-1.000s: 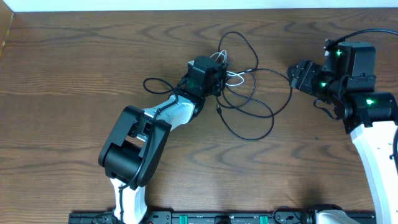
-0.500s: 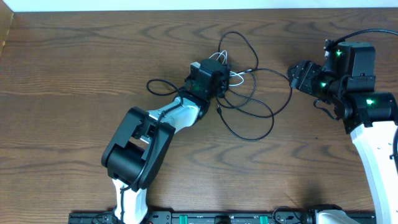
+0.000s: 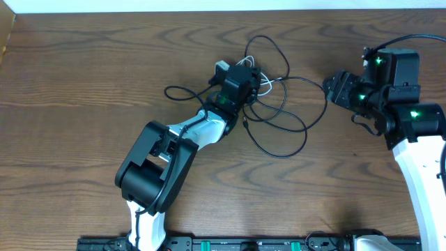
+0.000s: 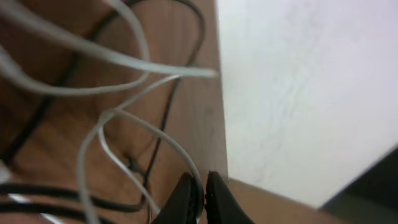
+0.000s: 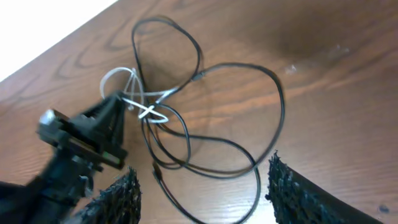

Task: Untangle cables

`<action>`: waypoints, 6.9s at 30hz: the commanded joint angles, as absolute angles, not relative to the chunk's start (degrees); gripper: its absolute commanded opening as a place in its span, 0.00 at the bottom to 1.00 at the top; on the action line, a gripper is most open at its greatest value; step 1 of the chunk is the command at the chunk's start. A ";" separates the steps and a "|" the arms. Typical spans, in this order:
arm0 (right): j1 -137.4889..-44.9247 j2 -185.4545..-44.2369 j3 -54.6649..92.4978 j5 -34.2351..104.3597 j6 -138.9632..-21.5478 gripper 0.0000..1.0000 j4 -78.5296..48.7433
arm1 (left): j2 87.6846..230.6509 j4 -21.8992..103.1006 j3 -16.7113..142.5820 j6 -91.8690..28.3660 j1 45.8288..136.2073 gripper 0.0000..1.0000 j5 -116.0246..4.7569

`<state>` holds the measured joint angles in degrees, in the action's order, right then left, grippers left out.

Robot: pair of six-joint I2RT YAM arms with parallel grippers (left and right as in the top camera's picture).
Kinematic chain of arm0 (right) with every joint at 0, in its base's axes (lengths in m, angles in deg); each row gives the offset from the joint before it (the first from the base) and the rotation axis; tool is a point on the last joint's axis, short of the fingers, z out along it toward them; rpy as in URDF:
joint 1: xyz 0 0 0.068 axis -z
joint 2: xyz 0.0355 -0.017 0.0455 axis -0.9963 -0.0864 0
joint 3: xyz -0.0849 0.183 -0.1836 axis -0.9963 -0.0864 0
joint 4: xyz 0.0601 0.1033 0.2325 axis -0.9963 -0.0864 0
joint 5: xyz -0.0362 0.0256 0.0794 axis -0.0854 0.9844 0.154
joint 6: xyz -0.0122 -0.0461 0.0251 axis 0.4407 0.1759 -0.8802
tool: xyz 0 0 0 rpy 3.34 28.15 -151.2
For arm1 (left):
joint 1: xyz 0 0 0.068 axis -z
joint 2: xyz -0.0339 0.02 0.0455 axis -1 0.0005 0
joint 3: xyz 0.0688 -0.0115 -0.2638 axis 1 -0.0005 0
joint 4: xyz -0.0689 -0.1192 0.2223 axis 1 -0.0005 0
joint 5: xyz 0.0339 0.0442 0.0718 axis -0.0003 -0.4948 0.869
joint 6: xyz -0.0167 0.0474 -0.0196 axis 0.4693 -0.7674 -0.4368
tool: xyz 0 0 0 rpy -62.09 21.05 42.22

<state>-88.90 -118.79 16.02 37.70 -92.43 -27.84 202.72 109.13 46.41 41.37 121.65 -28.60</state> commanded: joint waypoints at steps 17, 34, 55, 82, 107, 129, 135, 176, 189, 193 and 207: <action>-95.76 -120.26 8.63 37.89 -92.21 0.71 -25.40 | 174.52 111.25 46.94 3.76 114.79 0.08 -60.92; -96.03 -121.15 6.10 54.57 -96.82 0.76 -15.38 | 165.98 86.93 46.96 -14.80 118.44 0.08 -55.94; -96.03 -121.24 6.08 45.13 -87.93 0.87 -22.84 | 164.64 30.10 46.37 13.53 108.08 0.74 -46.78; -96.03 -121.26 6.08 41.89 -87.88 0.88 -24.81 | 184.77 43.19 45.73 57.26 114.28 0.58 -38.87; -96.00 -121.24 6.08 40.43 -87.88 0.88 -26.82 | 191.46 49.18 45.73 59.60 117.41 0.20 -32.44; -96.03 -121.24 6.08 41.08 -87.91 0.88 -29.50 | 182.26 57.92 45.80 33.72 114.55 0.08 -31.35; -96.03 -121.24 6.08 41.08 -87.93 0.88 -29.53 | 172.40 61.11 45.80 27.60 114.42 0.08 -29.30; -96.03 -121.24 6.08 48.36 -87.93 0.99 -31.97 | 167.29 65.03 45.80 28.06 114.79 0.08 -30.59; -96.03 -121.24 6.08 54.26 -98.68 0.99 -31.43 | 167.29 65.03 45.80 31.54 114.79 0.08 -32.97; -96.29 -121.24 6.08 57.26 -98.70 0.99 -30.84 | 167.29 65.05 45.80 31.56 114.79 0.08 -33.38; -108.11 -121.37 6.08 49.67 -99.71 0.62 -17.94 | 167.29 65.05 45.80 33.11 114.79 0.08 -33.62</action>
